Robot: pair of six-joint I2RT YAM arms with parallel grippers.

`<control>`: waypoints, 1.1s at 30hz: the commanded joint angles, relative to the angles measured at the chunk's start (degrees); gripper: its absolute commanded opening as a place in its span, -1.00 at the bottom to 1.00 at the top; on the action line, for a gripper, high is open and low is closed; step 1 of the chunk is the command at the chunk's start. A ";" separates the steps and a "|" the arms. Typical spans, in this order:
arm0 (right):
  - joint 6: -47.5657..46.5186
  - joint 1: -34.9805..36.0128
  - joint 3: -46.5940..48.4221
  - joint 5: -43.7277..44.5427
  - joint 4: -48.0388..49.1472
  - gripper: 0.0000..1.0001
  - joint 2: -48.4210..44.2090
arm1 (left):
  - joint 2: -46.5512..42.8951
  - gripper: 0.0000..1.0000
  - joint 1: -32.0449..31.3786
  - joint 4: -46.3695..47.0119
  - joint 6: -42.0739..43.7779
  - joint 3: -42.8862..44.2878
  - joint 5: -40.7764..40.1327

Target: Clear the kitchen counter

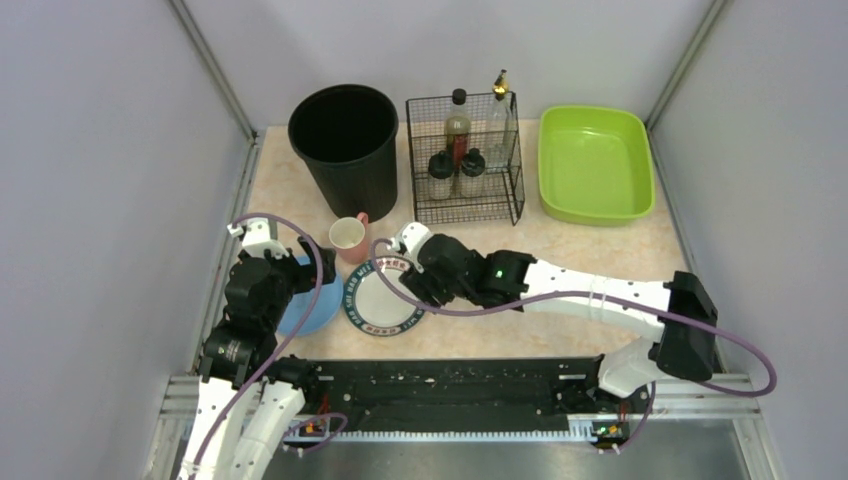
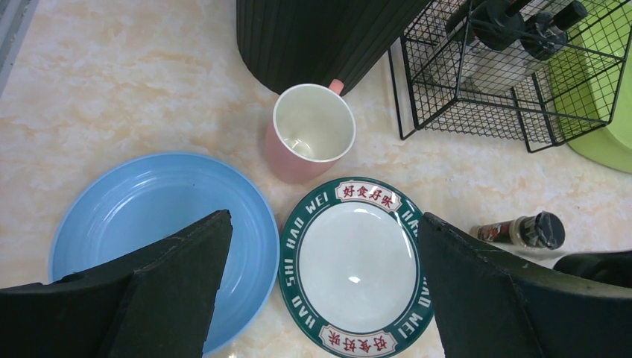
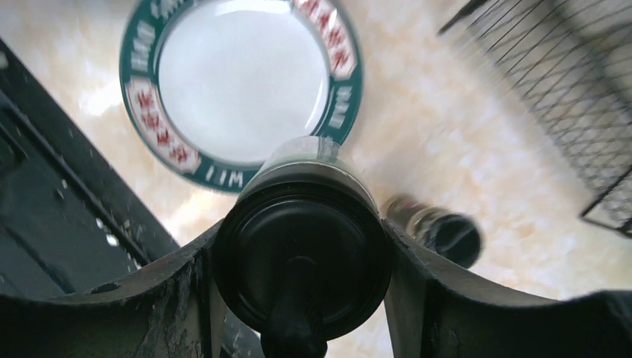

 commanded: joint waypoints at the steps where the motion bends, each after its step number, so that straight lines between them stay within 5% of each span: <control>1: -2.71 0.52 10.03 8.38 0.86 -1.00 -3.36 | -0.44 0.98 -0.10 0.77 0.38 -0.08 0.73; 21: -3.72 -19.31 21.37 11.48 12.43 -1.00 6.26 | -0.94 0.98 -0.10 0.77 0.39 -0.13 1.10; 33: -2.18 -23.09 28.95 8.44 15.49 -1.00 19.02 | -1.02 0.98 -0.12 0.78 0.40 -0.18 0.96</control>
